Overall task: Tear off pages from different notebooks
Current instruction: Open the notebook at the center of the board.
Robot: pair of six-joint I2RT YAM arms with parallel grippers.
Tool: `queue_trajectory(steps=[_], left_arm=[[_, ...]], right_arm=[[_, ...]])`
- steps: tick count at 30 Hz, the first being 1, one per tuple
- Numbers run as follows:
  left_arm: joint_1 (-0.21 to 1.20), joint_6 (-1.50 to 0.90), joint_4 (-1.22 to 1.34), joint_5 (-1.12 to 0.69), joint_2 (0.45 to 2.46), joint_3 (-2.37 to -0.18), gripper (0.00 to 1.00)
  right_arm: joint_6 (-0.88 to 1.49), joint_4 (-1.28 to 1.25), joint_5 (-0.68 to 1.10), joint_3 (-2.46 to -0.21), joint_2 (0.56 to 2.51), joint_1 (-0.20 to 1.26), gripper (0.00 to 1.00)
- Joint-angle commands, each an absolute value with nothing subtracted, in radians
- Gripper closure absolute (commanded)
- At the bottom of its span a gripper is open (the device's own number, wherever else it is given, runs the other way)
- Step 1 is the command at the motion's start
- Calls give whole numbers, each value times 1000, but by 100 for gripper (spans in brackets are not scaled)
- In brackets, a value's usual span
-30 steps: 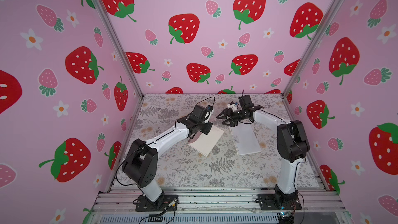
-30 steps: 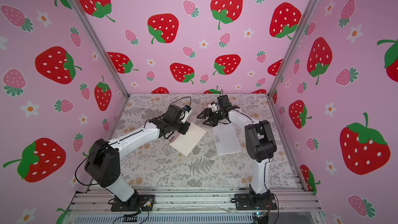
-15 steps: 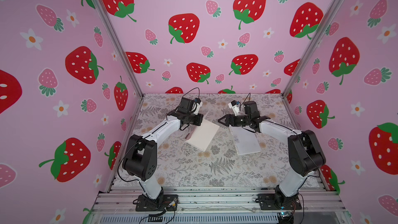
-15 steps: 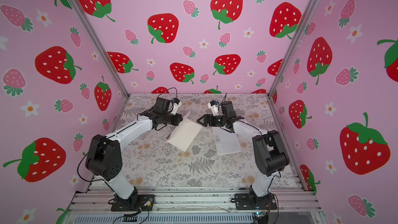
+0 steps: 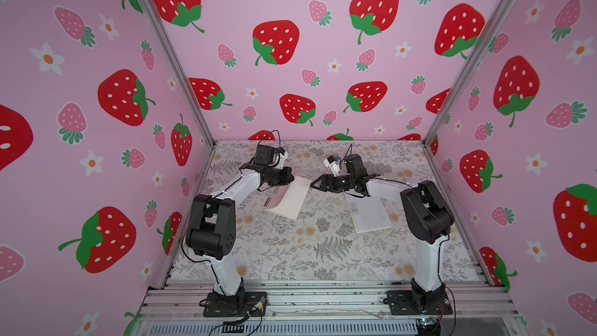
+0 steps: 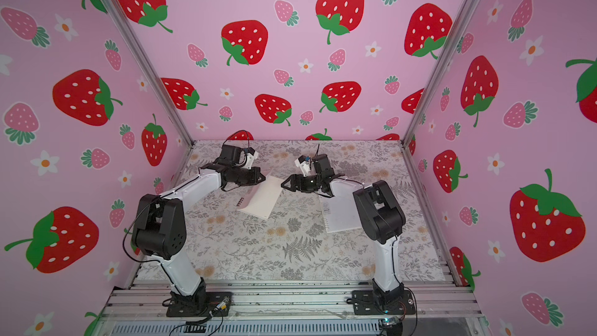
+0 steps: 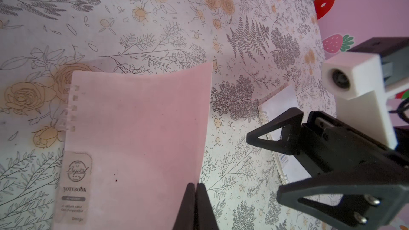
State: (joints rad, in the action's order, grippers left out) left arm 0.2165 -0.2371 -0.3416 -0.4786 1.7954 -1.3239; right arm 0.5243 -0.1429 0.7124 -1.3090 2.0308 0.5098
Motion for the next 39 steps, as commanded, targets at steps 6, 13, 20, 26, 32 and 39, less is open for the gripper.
queue_trajectory(steps=[6, 13, 20, 26, 32, 39], left_arm=[[177, -254, -470, -359, 1663, -1353, 100], [59, -299, -473, -321, 1553, -1242, 100], [46, -296, -592, -144, 1589, -1280, 39], [80, -282, -669, 52, 1594, -1356, 1], [244, -351, -572, 77, 1646, -1305, 1], [152, -606, -153, -292, 1702, -1110, 0]], right_arm=[[527, -162, 708, -1525, 2186, 633, 25], [345, 185, 422, -1735, 2298, 725, 30], [275, 269, 335, -1643, 2205, 709, 23], [62, 429, 282, -1695, 2161, 666, 12], [-145, 505, 270, -1809, 2246, 665, 0], [-244, 531, 290, -1938, 2356, 667, 0]])
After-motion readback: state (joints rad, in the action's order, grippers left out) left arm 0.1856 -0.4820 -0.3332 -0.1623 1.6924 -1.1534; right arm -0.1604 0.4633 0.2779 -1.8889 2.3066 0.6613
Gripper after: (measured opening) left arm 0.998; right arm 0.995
